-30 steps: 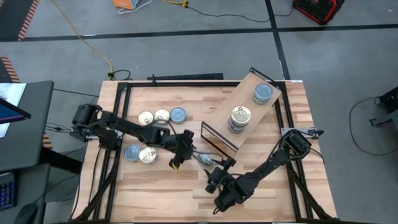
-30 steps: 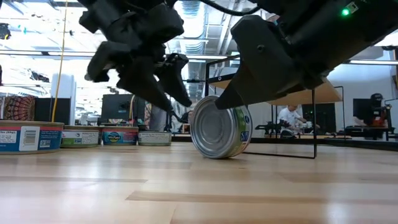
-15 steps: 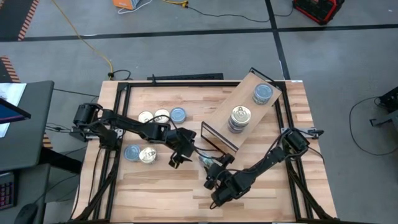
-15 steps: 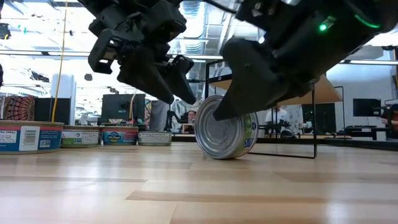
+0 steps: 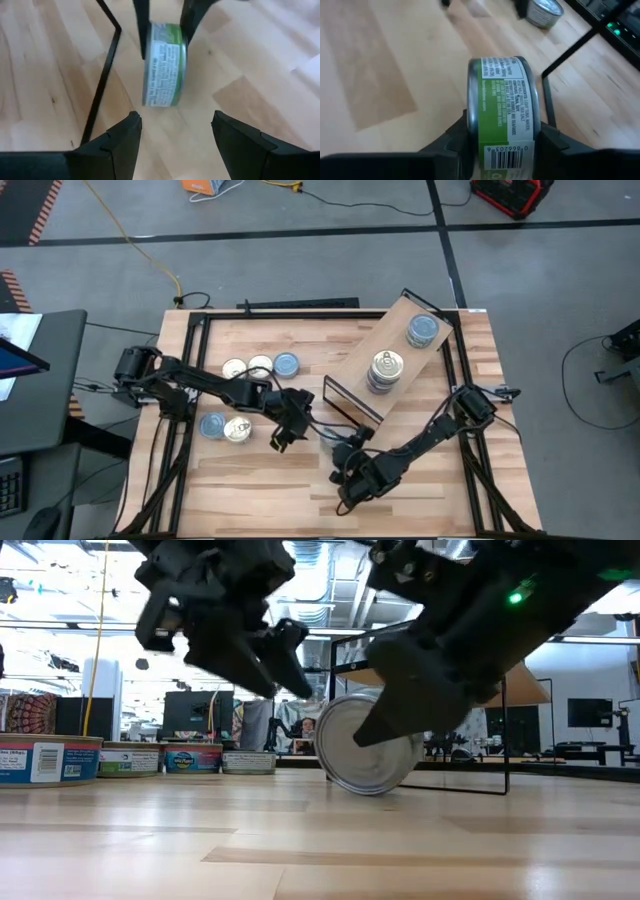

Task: Stack canned seafood by type on shelf
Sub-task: Stack the green tuna can on the shelf

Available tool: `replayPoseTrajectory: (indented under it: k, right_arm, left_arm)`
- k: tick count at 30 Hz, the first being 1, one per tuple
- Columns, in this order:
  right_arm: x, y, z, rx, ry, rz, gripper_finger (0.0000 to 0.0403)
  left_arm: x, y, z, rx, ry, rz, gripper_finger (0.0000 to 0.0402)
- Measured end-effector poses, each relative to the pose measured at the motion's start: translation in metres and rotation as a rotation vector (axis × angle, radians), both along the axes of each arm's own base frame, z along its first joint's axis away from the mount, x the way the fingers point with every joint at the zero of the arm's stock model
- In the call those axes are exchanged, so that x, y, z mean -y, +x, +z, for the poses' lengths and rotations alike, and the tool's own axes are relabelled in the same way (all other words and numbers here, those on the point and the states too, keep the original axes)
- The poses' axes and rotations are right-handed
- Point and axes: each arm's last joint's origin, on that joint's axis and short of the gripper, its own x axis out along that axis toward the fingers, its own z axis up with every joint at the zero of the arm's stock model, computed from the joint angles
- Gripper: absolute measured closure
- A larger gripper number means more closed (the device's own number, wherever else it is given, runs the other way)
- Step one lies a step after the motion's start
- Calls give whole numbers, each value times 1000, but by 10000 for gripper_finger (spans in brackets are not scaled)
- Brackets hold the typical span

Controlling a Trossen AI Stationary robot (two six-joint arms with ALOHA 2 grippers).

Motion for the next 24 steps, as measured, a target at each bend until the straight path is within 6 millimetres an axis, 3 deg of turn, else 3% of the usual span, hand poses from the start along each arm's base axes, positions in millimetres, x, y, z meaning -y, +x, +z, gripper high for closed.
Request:
replayPoseTrajectory:
  k: [4, 9, 13, 16, 24]
  right_arm:
    - [-7, -7, 18, -35, -29, 73, 244]
    - [-8, -30, 72, -1, -81, 121, 244]
    - [-7, -50, 121, 68, -176, 175, 244]
    - [0, -62, 153, 102, -231, 205, 239]
    - [49, -85, 231, 161, -353, 193, 241]
  left_arm:
    - [1, -5, 22, 81, -85, -25, 166]
    - [5, -15, 51, 250, -227, -150, 166]
    - [6, -21, 44, 434, -348, -205, 166]
    - [4, -26, 34, 509, -351, -138, 166]
    - [-3, -27, 28, 512, -342, 111, 166]
